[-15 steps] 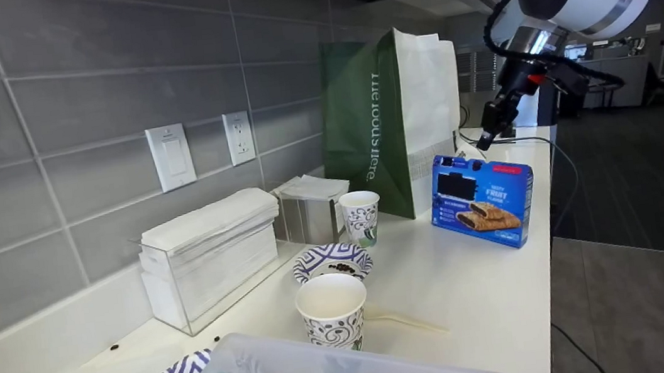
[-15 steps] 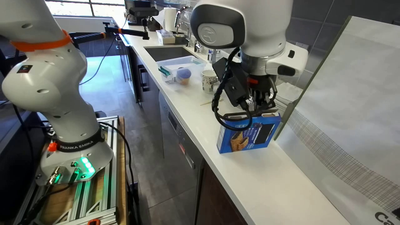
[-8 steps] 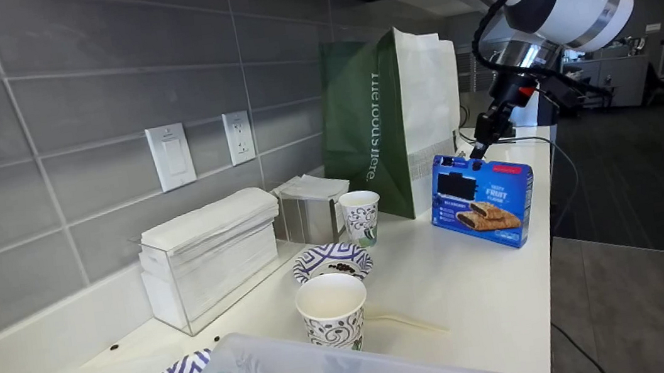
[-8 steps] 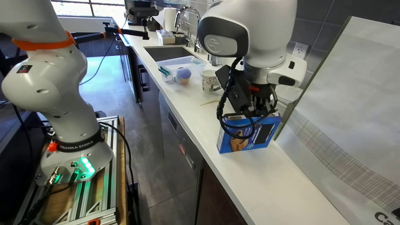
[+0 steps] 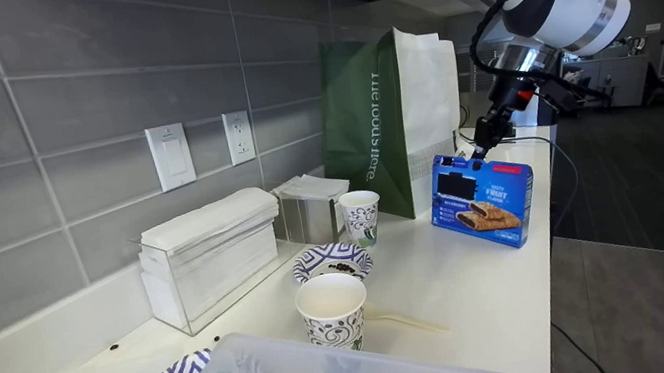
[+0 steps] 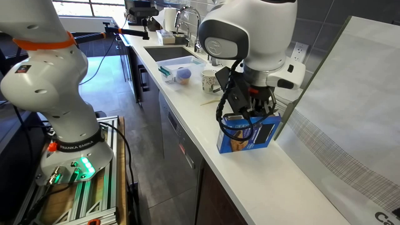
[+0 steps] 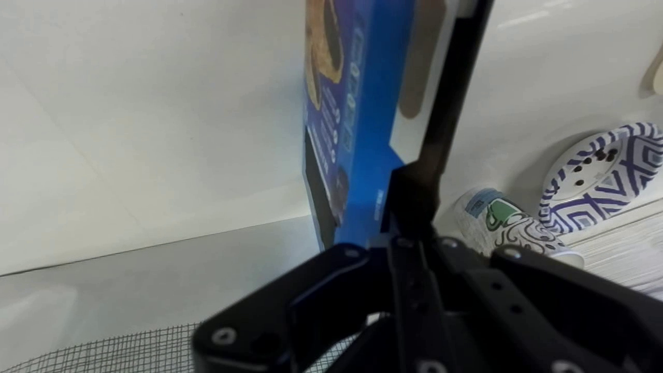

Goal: Remove one sachet from the blue box

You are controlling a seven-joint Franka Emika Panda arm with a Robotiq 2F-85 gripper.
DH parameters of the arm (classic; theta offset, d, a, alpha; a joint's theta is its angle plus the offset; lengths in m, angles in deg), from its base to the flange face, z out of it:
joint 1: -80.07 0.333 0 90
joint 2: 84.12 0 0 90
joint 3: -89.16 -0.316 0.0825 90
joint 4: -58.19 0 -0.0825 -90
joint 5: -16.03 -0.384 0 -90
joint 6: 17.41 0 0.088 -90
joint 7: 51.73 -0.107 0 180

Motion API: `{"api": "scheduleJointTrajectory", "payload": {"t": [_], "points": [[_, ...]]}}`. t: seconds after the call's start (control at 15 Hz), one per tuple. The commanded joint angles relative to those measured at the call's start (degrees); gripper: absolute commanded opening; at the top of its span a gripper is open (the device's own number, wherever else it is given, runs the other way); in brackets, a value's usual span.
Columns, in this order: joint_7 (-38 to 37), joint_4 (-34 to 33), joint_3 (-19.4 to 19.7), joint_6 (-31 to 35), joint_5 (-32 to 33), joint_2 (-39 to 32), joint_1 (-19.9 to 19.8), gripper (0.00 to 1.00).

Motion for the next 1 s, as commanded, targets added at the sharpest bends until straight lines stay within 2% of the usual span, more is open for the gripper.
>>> {"api": "scheduleJointTrajectory", "payload": {"t": [0.0, 0.27, 0.33, 0.4, 0.53, 0.93], "points": [[-0.62, -0.91, -1.26, -1.63, 0.43, -1.04, -1.47, 0.0], [-1.04, -0.7, -1.91, -1.76, 1.61, -1.07, -1.61, 0.01], [-1.2, -0.65, -2.1, -1.61, 2.01, -1.07, -1.61, 0.26], [-1.63, -0.59, -2.32, -1.35, 2.78, -1.1, -1.65, 0.28], [-2.31, -0.57, -2.66, -1.46, 4.32, -1.0, -1.74, 0.4], [-5.74, -0.12, -3.4, -0.9, 12.32, -0.82, -2.1, 0.85]]}}
